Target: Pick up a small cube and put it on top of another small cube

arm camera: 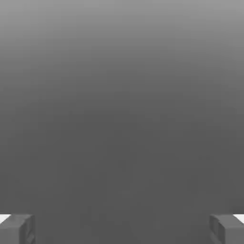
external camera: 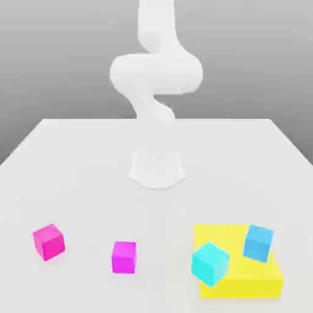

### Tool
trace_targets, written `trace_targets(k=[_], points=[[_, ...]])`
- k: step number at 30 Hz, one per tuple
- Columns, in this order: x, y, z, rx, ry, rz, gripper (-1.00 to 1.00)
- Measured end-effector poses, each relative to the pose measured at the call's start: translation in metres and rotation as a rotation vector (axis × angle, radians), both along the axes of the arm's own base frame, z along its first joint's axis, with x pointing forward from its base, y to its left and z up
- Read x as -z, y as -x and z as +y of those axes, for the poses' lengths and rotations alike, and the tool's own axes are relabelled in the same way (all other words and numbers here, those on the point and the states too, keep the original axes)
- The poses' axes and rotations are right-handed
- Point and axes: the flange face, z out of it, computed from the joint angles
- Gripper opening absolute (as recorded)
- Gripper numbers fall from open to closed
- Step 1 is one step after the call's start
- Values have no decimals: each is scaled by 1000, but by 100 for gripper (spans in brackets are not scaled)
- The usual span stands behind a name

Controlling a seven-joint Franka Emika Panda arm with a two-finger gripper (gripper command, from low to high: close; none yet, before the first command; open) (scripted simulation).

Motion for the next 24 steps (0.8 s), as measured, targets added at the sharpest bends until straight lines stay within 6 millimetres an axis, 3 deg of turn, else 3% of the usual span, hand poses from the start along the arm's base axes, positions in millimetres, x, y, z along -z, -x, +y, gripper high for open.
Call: trace_targets(k=[5, 11, 15, 19, 22, 24], points=[[106, -47, -59, 128, -96, 160, 0], [237, -57, -125, 305, -185, 341, 0], [322, -38, -164, 437, -229, 458, 0], [401, 4, -203, 595, -264, 571, 0], [453, 42, -220, 698, -273, 657, 0], [475, 49, -222, 716, -269, 677, 0]])
